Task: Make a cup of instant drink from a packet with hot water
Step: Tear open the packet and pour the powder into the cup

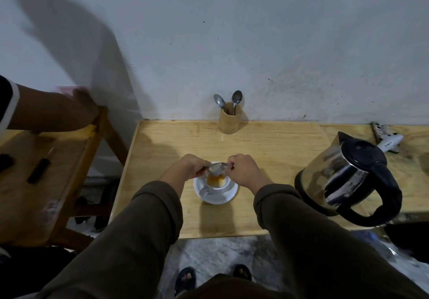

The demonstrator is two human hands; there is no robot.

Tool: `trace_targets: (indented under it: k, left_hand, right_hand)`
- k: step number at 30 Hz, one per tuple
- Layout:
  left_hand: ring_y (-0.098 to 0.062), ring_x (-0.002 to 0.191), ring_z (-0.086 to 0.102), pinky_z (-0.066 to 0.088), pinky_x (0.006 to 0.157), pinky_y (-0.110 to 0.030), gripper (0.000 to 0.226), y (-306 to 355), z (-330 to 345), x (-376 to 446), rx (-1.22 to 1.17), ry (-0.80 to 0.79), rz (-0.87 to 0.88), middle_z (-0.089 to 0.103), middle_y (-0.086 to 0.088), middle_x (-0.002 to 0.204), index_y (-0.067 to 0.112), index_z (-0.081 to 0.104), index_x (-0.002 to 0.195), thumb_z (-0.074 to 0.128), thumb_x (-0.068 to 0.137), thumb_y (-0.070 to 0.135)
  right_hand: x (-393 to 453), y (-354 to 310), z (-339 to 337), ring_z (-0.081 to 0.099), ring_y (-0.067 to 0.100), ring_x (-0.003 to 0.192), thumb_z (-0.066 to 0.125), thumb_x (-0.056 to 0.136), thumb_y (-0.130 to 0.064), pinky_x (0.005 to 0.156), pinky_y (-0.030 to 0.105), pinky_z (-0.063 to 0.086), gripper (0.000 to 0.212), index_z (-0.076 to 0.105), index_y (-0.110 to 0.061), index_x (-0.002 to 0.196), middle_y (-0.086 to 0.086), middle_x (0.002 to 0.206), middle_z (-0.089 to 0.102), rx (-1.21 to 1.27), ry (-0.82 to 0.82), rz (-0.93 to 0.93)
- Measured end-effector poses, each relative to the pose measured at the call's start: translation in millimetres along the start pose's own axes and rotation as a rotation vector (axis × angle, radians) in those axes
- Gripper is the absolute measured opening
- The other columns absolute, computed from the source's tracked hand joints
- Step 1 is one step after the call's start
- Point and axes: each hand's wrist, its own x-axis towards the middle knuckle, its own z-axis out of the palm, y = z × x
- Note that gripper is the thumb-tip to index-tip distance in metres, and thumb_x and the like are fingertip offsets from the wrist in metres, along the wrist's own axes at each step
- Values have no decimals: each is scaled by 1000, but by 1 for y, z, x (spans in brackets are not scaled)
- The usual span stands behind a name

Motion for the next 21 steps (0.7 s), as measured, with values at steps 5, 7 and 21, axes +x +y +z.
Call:
trace_targets:
  k: [5, 7, 21]
  left_hand:
    - [-9, 62, 52, 48, 39, -9, 14, 0, -8, 0, -113, 21, 54, 55, -4, 72, 8, 60, 75, 61, 88, 5]
    - [-11, 61, 51, 50, 45, -14, 4, -1, -11, -1, -130, 26, 112, 55, -4, 71, 8, 64, 90, 61, 89, 6]
    - [-17, 85, 59, 50, 77, -28, 21, -46, -74, 4, 74, 435, 366, 68, -4, 96, 12, 70, 106, 59, 90, 20]
  right_hand:
    - [-1, 5, -2, 57, 18, 77, 70, 80, -20, 66, 25, 43, 7, 64, -16, 81, 3, 82, 64, 243, 42, 49]
    - [-4, 2, -5, 61, 18, 69, 71, 79, -16, 65, 25, 46, 10, 65, -18, 86, 2, 73, 63, 349, -1, 90]
    - [7, -76, 45, 60, 23, 78, 53, 85, -9, 73, 41, 53, 20, 64, -9, 68, 11, 75, 61, 505, -139, 125]
